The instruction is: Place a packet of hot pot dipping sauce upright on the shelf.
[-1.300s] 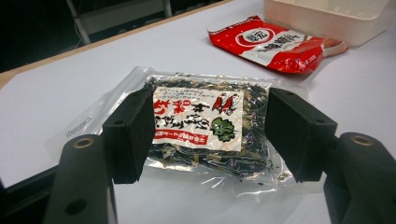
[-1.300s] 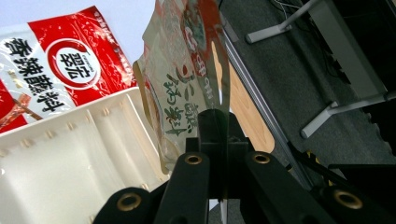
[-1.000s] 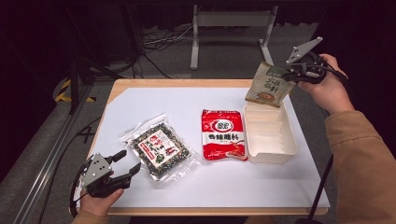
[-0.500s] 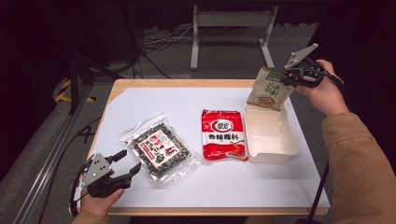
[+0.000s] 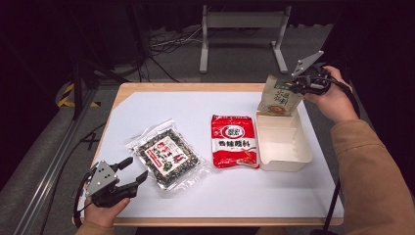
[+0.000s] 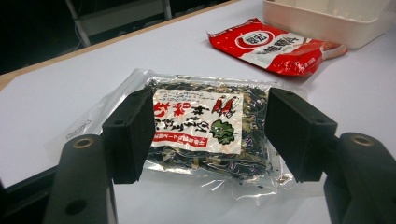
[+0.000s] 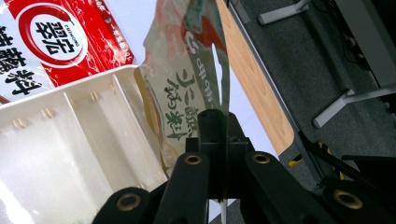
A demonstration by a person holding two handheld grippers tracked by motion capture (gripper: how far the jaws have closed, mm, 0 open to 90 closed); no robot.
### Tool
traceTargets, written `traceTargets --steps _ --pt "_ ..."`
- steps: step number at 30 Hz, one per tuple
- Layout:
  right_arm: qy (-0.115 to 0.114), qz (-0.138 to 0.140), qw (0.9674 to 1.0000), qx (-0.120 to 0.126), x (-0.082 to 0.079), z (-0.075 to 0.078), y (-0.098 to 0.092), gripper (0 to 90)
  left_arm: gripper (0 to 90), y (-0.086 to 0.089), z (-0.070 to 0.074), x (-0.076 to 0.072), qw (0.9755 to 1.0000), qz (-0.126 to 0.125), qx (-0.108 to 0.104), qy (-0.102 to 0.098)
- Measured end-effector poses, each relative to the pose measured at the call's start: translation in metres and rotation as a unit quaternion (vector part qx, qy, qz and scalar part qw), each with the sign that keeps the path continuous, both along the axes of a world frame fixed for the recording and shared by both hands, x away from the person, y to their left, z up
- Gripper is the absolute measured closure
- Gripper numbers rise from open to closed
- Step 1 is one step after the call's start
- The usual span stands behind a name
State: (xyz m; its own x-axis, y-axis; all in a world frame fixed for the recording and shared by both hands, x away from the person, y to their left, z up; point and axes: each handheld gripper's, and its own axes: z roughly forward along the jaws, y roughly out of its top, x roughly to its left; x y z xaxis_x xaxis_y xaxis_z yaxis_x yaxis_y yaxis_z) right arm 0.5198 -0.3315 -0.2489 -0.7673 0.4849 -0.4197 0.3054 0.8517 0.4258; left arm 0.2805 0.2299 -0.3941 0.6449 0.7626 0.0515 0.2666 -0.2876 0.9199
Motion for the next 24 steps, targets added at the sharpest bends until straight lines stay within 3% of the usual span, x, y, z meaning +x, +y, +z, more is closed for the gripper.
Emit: traceTargets --steps 17,24 --pt "0.030 0.005 0.9995 -0.005 0.003 -0.019 0.001 89.8 34.4 -0.001 0.000 0.001 1.0000 -0.001 0.001 0.001" --pt "0.029 0.005 0.9995 -0.009 0.004 -0.022 0.005 89.7 34.4 -0.001 0.000 0.001 1.0000 -0.001 0.001 0.000"
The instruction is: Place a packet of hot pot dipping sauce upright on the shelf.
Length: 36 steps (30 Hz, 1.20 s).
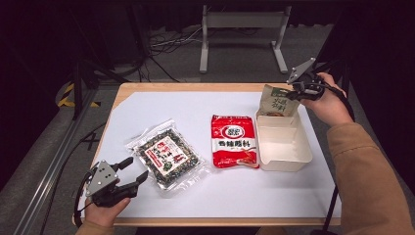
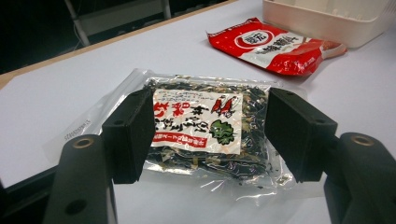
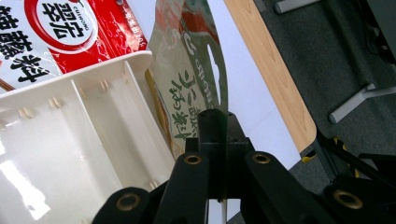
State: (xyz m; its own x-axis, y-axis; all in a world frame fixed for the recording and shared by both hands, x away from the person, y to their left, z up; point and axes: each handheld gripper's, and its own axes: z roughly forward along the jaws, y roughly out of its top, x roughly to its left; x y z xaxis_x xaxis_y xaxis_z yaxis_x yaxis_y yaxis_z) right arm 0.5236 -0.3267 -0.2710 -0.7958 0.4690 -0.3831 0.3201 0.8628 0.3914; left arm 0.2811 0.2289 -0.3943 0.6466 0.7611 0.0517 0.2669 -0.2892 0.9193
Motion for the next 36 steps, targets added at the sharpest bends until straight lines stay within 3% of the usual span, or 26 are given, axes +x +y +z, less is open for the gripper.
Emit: traceTargets --steps 11,19,22,25,30,36 --pt "0.005 0.005 1.0000 -0.005 0.001 -0.006 0.006 89.7 34.4 0.000 0.000 0.000 1.0000 0.000 0.000 0.000" --pt "0.006 -0.006 0.9999 0.011 0.002 -0.008 0.004 85.9 34.4 0.000 0.000 0.000 1.0000 -0.001 0.000 0.000" --pt "-0.009 -0.008 0.9997 0.019 0.000 -0.006 0.005 78.6 34.4 -0.001 0.000 0.001 1.0000 -0.003 0.000 0.001" --pt "-0.028 -0.007 0.9990 0.035 -0.003 -0.002 0.004 64.7 34.4 -0.001 0.000 0.001 1.0000 -0.004 0.001 0.001" --pt "-0.038 -0.010 0.9972 0.063 -0.008 0.004 0.002 57.7 34.4 -0.002 0.000 0.002 1.0000 -0.006 0.002 0.000" --pt "-0.080 -0.008 0.9929 0.088 -0.022 0.016 0.003 50.6 34.4 -0.007 0.000 0.007 0.9998 -0.017 -0.001 0.003"
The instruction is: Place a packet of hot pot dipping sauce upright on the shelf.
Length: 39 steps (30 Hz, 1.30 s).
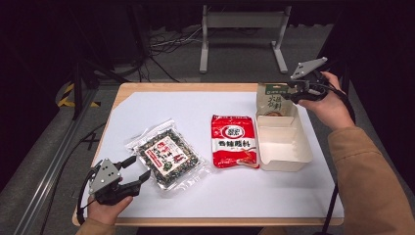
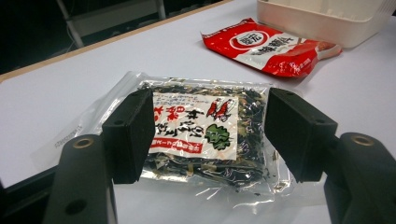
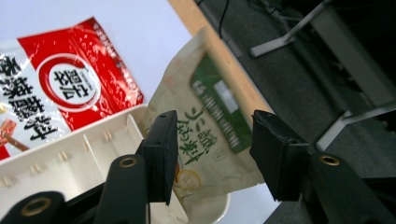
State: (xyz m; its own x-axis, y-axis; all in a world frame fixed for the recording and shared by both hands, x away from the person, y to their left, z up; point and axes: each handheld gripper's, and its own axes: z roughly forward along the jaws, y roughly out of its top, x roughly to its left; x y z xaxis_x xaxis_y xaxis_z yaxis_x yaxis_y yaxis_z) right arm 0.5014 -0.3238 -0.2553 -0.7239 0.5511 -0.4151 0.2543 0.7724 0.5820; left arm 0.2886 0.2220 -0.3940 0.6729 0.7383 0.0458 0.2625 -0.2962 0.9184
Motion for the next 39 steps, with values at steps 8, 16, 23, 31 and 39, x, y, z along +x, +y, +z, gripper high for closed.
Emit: traceTargets --steps 8,16,23,31,39 --pt "-0.014 -0.006 0.9976 0.068 -0.023 0.011 0.004 47.6 34.5 -0.007 0.000 0.010 0.9999 -0.014 -0.003 0.006" --pt "0.028 -0.001 0.9878 0.153 -0.048 0.016 0.021 50.6 34.5 -0.011 0.000 0.014 0.9997 -0.022 -0.003 0.008" --pt "0.057 0.013 0.9765 0.208 -0.072 0.011 0.039 46.7 31.7 -0.019 0.005 0.014 0.9992 -0.034 0.008 0.019" --pt "0.047 0.009 0.9646 0.259 -0.101 0.005 0.039 43.7 30.0 -0.025 0.012 0.015 0.9990 -0.033 0.007 0.030" --pt "0.023 0.015 0.9503 0.310 -0.133 -0.016 0.038 39.4 29.9 -0.030 0.017 0.017 0.9993 -0.026 0.006 0.026"
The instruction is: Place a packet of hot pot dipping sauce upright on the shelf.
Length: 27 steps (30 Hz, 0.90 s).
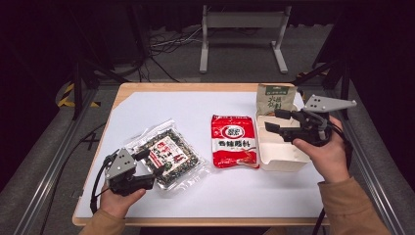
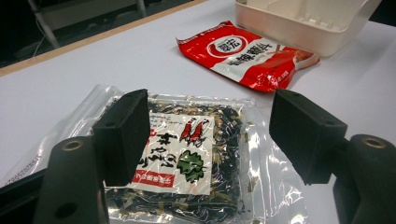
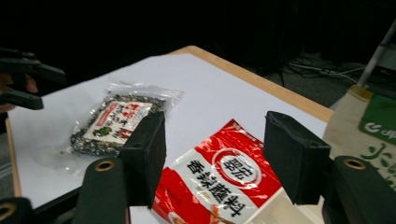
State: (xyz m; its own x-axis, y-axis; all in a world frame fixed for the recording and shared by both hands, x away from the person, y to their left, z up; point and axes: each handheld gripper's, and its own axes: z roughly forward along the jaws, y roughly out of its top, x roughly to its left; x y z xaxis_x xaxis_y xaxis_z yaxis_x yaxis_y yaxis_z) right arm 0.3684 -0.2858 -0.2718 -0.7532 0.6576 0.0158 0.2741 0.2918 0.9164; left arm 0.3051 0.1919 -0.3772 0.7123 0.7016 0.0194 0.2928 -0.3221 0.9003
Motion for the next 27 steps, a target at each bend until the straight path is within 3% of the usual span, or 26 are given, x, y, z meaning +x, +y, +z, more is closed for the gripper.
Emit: traceTargets --steps 3,6,8,10,15,18,20,24,27 --pt "-0.005 -0.001 0.9996 0.029 -0.006 -0.014 -0.001 38.1 29.9 0.002 0.000 0.002 1.0000 0.007 0.000 0.001" --pt "-0.009 -0.013 0.9997 0.018 -0.009 -0.025 -0.004 37.7 30.0 0.003 0.001 0.005 0.9999 0.012 -0.005 0.010" --pt "-0.010 -0.021 0.9996 0.015 -0.012 -0.030 -0.008 37.1 30.3 -0.002 0.003 0.010 0.9993 0.005 0.002 0.038" --pt "-0.013 -0.027 0.9995 0.011 -0.013 -0.031 -0.010 36.7 30.2 -0.007 0.006 0.013 0.9987 0.010 0.014 0.048" --pt "-0.023 -0.034 0.9991 0.008 -0.015 -0.031 -0.015 35.9 29.8 -0.023 0.014 0.023 0.9979 0.000 0.026 0.058" --pt "-0.025 -0.035 0.9991 0.007 -0.015 -0.031 -0.017 35.6 30.4 -0.032 0.016 0.036 0.9976 -0.003 0.023 0.065" --pt "-0.023 -0.035 0.9991 0.004 -0.015 -0.031 -0.017 35.6 29.9 -0.038 0.016 0.046 0.9965 -0.005 0.015 0.082" --pt "-0.029 -0.029 0.9989 -0.022 -0.016 -0.034 -0.017 35.7 30.8 -0.053 0.015 0.064 0.9951 -0.009 -0.008 0.099" --pt "-0.028 -0.026 0.9989 -0.028 -0.018 -0.035 -0.021 35.7 31.6 -0.068 0.011 0.073 0.9947 -0.011 -0.001 0.102"
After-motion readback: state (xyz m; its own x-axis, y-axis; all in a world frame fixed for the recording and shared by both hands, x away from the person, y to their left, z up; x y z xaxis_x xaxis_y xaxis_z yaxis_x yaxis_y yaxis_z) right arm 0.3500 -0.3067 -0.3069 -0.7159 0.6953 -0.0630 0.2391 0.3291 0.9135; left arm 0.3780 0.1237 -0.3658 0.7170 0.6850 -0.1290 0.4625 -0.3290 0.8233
